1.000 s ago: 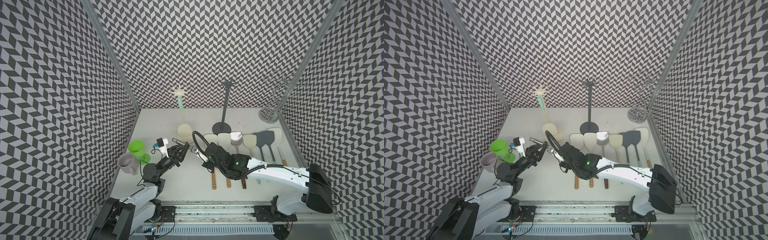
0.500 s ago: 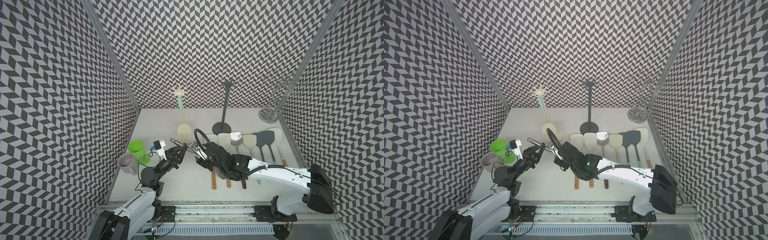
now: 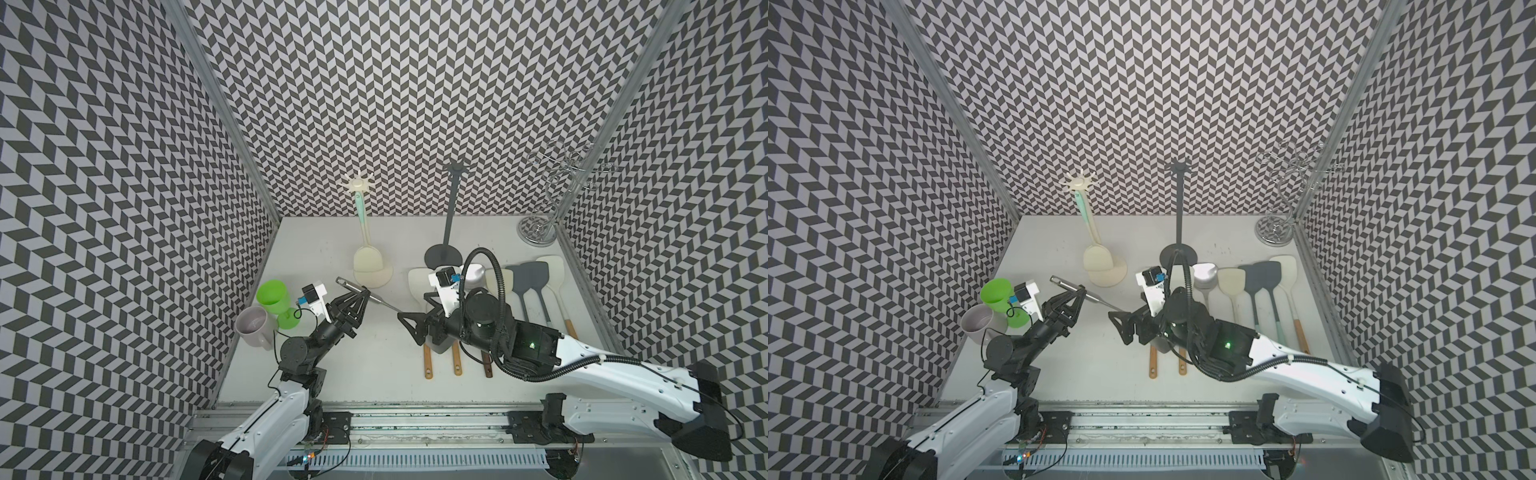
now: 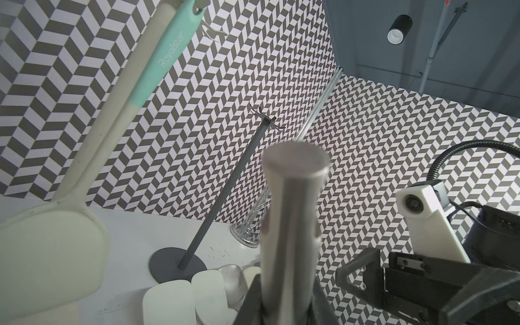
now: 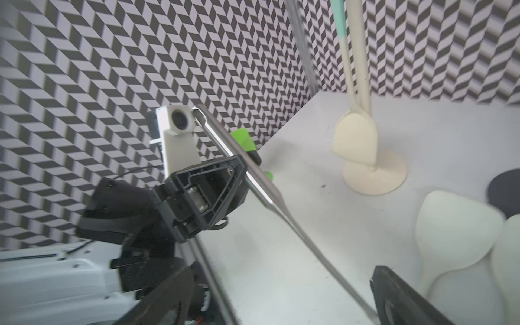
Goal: Take the spatula off the kitchen utensil rack
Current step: Place the spatula at the center of the board.
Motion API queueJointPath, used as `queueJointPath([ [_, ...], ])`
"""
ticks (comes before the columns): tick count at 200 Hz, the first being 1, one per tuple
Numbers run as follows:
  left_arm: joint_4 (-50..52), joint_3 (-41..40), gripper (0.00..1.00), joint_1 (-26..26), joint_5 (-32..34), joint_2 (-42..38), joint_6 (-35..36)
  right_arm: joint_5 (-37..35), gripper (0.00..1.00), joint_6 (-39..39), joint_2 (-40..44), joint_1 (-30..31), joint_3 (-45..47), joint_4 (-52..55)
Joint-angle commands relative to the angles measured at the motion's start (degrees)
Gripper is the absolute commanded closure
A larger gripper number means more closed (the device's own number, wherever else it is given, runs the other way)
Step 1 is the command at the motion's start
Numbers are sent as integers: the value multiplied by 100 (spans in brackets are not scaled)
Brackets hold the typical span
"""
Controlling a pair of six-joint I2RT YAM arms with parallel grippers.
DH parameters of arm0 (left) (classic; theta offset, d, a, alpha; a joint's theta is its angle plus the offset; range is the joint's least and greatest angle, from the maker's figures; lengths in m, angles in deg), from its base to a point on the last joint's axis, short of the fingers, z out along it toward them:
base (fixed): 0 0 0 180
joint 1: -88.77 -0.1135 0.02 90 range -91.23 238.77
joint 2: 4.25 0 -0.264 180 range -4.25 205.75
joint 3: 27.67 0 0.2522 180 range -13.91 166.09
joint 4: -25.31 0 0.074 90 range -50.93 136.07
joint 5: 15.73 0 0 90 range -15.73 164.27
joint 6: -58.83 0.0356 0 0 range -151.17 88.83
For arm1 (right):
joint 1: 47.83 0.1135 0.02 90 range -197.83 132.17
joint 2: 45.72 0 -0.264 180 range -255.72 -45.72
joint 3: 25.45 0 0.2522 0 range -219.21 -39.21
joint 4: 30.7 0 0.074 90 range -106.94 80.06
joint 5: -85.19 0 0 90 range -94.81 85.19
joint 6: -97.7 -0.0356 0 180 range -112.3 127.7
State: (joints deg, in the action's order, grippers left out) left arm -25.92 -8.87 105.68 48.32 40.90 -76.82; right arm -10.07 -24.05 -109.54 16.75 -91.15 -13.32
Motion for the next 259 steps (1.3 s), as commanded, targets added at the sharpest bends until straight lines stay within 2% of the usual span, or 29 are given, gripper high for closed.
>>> queueJointPath([
  [1, -5, -19, 100, 32, 366, -395, 163, 991, 0, -2105, 122, -42, 412, -1262],
  [26, 299, -115, 100, 32, 638, -823, 329, 1460, 8, -3613, -31, -37, 966, -2710],
  [42, 448, -155, 100, 29, 760, -1063, 405, 1510, 10, -4612, -272, -38, 1165, -3320],
  [92, 537, -338, 100, 32, 950, -1734, 383, 1166, 10, -6251, -1071, -41, 787, -3342],
  [120, 664, -387, 100, 32, 1006, -2241, 331, 843, 14, -6978, -1479, -37, 642, -3277],
  [142, 756, -415, 100, 32, 1060, -2500, 328, 713, 21, -7285, -1750, -42, 563, -3627],
  [207, 612, -478, 100, 58, 1021, -2588, 219, 34, 38, -7914, -2049, -65, 238, -3535],
  [230, 609, -469, 100, 75, 999, -2581, 223, -162, 53, -7876, -2101, -128, 153, -3438],
  [249, 594, -469, 100, 84, 996, -2557, 222, -316, 60, -7823, -2108, -213, 78, -3263],
  [259, 584, -469, 100, 85, 996, -2531, 223, -389, 70, -7793, -2101, -259, 70, -3270],
])
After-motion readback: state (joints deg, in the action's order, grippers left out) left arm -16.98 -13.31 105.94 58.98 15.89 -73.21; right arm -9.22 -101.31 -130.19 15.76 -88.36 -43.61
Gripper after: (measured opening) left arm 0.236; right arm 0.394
